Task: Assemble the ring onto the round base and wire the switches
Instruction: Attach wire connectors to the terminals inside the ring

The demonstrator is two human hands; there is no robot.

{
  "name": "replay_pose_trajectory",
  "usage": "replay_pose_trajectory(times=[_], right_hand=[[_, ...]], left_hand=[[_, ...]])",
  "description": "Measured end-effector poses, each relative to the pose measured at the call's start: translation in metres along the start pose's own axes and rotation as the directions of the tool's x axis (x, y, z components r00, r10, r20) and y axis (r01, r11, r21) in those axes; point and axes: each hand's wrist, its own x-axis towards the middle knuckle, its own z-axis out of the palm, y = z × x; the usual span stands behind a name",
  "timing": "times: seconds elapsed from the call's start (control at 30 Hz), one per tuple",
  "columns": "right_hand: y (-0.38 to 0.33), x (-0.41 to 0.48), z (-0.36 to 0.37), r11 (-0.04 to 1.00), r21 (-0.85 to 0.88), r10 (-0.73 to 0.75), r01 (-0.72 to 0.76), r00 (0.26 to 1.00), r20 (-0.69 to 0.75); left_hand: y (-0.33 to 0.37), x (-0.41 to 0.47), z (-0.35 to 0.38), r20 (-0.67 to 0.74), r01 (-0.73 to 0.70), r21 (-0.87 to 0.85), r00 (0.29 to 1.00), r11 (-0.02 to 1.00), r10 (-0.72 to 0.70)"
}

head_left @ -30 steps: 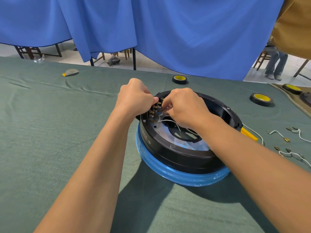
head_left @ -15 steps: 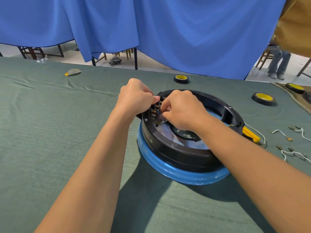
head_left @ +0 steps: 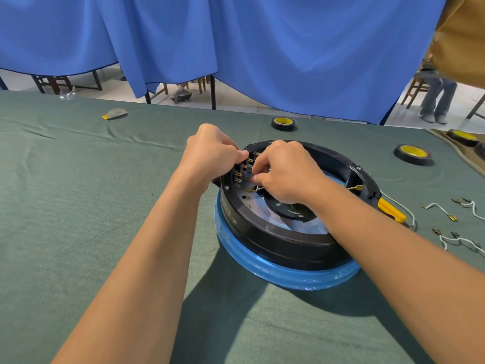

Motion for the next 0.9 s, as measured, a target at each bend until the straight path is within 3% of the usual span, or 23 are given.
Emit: replay_pose_trajectory(times=[0.37,0.6,0.9], right_hand=[[-0.003,0.004,0.0,1.0,-0.028,0.014,-0.013,0.999,0.047],[-0.002,0.004,-0.003,0.999,-0.038,0.013,-0.009,0.996,0.09],[-0.001,0.005,-0.002,1.0,0.014,0.021,-0.023,0.994,0.104]], left_hand=[[0.004,-0.004,0.001,0.002,0.006,0.064,1.0,0.998,-0.006],[0.008,-0.002,-0.008,0.064,-0.034,0.249,0.998,0.968,0.019],[0.008,-0.003,-0.009,0.052,-0.022,0.281,0.999,0.959,0.007]])
